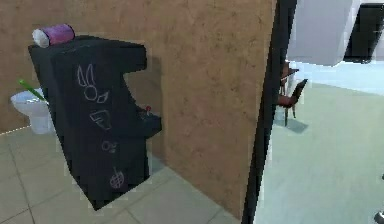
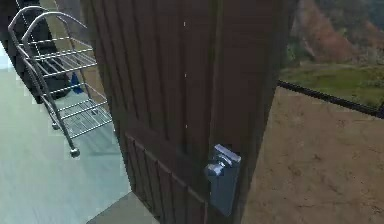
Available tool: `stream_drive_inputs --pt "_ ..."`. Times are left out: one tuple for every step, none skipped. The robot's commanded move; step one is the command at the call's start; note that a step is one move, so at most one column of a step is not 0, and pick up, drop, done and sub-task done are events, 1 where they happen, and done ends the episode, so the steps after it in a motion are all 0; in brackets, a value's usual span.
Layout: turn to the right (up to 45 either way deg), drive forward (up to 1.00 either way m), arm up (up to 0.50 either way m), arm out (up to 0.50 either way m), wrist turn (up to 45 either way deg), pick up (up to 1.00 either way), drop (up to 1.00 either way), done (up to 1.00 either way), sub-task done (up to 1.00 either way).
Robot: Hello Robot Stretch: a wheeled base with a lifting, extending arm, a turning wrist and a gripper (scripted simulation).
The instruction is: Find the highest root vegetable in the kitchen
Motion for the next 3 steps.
stream_drive_inputs --pt "30.0 0.0 0.0 0.0 0.0 0.0 0.0 0.0 0.0" --pt "3.0 0.0 0.0 0.0 0.0 0.0 0.0 0.0 0.0" --pt "12.0 0.0 0.0 0.0 0.0 0.0 0.0 0.0 0.0"
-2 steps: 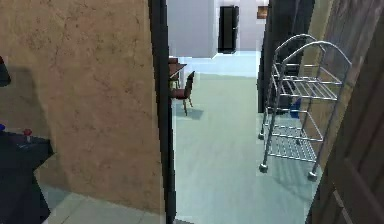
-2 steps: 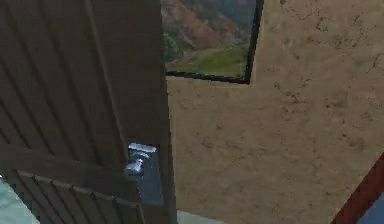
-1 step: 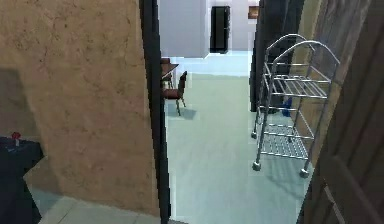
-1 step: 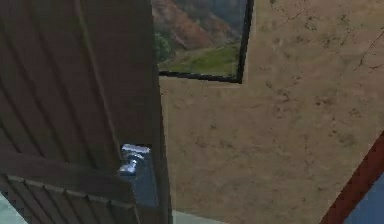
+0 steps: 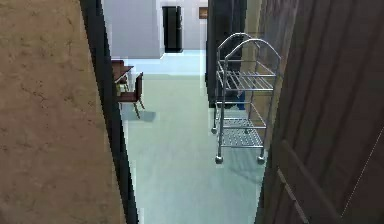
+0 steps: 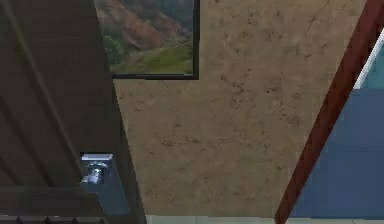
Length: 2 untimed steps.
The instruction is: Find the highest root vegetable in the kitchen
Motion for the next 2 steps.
stream_drive_inputs --pt "0.0 1.0 0.0 0.0 0.0 0.0 0.0 0.0 0.0" --pt "3.0 0.0 0.0 0.0 0.0 0.0 0.0 0.0 0.0"
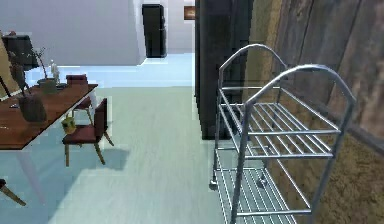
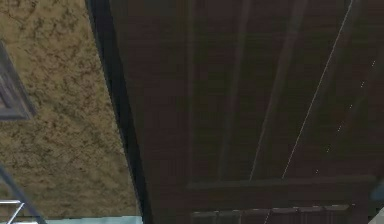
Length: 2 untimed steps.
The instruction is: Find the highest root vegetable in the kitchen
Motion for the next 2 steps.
stream_drive_inputs --pt "0.0 0.35 0.0 0.0 0.0 0.0 0.0 0.0 0.0" --pt "-45.0 0.0 0.0 0.0 0.0 0.0 0.0 0.0 0.0"
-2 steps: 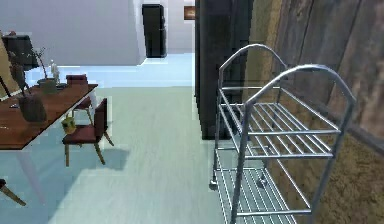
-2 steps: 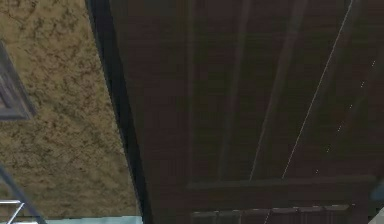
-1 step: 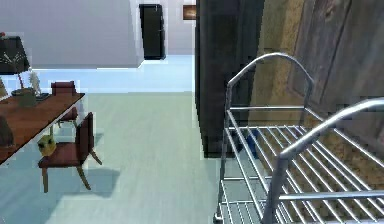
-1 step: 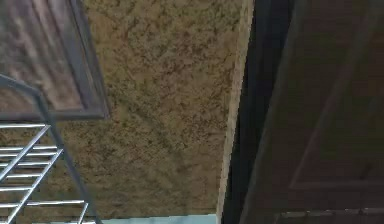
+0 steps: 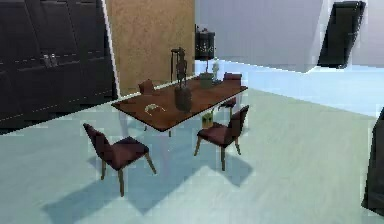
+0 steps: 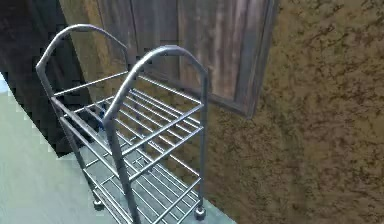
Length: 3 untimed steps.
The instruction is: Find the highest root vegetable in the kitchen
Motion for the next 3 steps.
stream_drive_inputs --pt "-36.0 0.0 0.0 0.0 0.0 0.0 0.0 0.0 0.0" --pt "0.0 0.2 0.0 0.0 0.0 0.0 0.0 0.0 0.0" --pt "27.0 0.0 0.0 0.0 0.0 0.0 0.0 0.0 0.0"
